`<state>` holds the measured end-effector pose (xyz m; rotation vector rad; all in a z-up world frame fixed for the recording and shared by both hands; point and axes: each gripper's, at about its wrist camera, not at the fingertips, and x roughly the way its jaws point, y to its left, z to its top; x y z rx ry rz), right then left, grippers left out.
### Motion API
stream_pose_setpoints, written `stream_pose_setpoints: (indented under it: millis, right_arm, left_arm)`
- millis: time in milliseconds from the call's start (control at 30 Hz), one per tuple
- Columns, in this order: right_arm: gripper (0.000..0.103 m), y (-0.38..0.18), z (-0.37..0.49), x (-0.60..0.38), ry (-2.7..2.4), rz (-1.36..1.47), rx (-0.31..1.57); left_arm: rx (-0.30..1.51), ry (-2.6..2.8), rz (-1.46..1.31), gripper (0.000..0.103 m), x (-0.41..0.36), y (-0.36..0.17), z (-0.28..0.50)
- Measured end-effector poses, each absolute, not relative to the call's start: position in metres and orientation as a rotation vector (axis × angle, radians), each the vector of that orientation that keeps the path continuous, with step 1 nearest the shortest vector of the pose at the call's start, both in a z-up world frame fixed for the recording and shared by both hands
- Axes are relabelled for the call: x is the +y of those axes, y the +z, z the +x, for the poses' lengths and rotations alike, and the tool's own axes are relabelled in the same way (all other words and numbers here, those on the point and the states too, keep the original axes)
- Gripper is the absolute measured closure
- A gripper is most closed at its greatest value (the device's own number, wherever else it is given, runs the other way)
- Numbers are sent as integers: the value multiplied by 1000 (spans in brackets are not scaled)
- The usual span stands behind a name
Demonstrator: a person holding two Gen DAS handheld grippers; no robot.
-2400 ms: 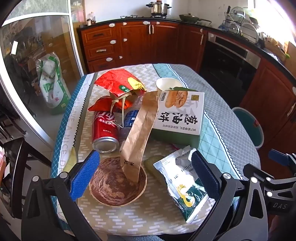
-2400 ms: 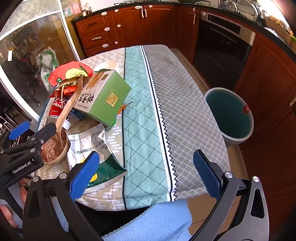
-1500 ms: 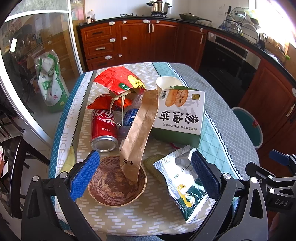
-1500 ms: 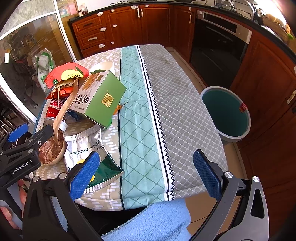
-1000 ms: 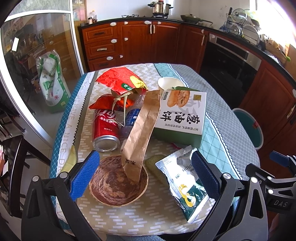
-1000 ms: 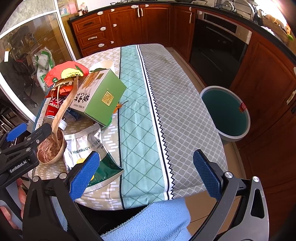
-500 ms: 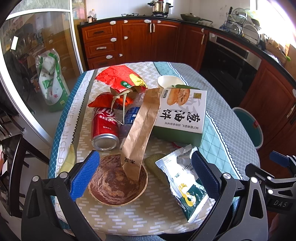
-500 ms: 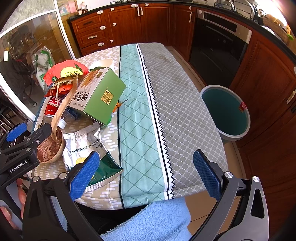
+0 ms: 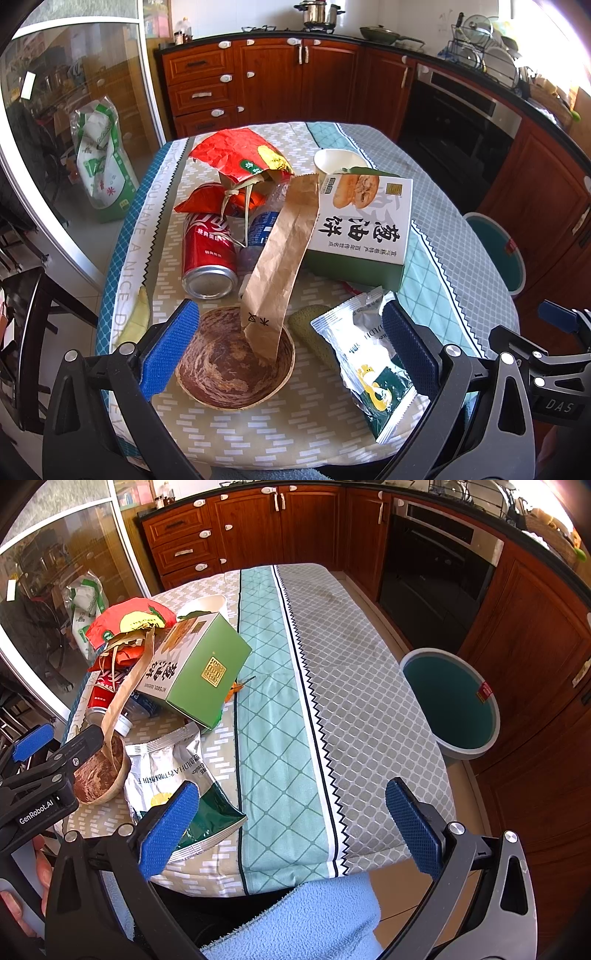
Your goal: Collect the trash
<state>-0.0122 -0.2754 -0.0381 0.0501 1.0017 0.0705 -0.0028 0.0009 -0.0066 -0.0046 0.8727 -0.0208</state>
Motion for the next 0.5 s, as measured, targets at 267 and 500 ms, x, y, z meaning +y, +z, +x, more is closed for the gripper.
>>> stream_pose_setpoints:
  millis: [267,500]
  right_arm:
    - [6,-40,-10,-275,93,51,1008]
    - [6,-49,-5,-256,182,-1,1043]
  left_arm:
    - [873,-35,-25,4,8,-8,-2]
    - [898,-31,-27,4,35,-25,5]
